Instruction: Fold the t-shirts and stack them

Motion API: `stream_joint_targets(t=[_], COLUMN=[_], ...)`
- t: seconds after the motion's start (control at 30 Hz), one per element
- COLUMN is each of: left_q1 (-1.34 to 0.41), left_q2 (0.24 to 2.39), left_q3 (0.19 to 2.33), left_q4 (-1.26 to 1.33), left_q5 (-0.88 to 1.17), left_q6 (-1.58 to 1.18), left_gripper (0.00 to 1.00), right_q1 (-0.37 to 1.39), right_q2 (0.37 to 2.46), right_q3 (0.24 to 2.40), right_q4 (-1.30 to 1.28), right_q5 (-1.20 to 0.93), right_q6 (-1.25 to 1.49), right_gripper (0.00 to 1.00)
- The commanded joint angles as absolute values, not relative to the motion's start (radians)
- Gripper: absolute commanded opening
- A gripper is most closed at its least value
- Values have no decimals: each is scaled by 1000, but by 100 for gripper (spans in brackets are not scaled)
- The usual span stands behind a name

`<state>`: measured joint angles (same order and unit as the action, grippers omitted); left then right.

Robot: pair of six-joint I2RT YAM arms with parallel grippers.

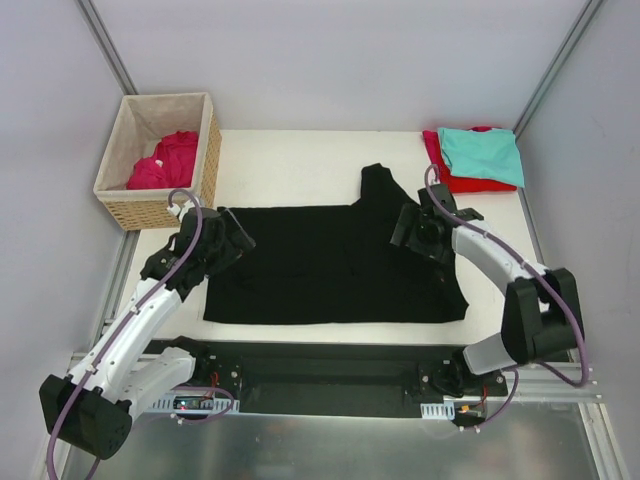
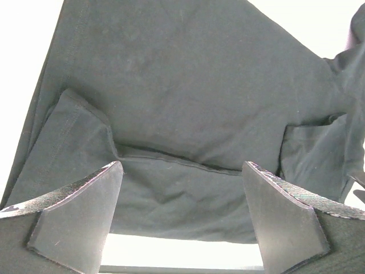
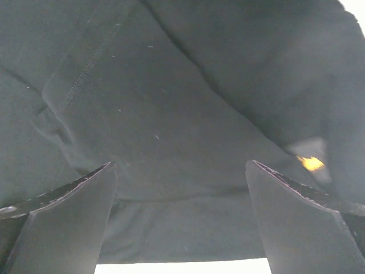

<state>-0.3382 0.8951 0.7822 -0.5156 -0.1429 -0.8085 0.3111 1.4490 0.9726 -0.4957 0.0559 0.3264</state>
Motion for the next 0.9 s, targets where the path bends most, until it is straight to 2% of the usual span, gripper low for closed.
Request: stream_joint_targets(t=[0.0,0.13,0.37,0.87], left_q1=[-327,-327,-327,-325], left_q2=[908,919,911,888], left_q3=[793,770,750,696], left_q4=[-525,-511,-503,-494], left_q5=[-183,-173,-170,-193], left_q6=[-788,-795,-796,-801], left_gripper=[86,86,87,87], right_q1=[347,390,483,488], right_q2=[1560,1650,1727,1625], right_q3=[1066,1117,1161,885], right_q4=[-413,-387,-377,-293], right_q5=[-58,-133,-130,-52], right_q6=[287,275,276,302], right_gripper=[99,99,99,99])
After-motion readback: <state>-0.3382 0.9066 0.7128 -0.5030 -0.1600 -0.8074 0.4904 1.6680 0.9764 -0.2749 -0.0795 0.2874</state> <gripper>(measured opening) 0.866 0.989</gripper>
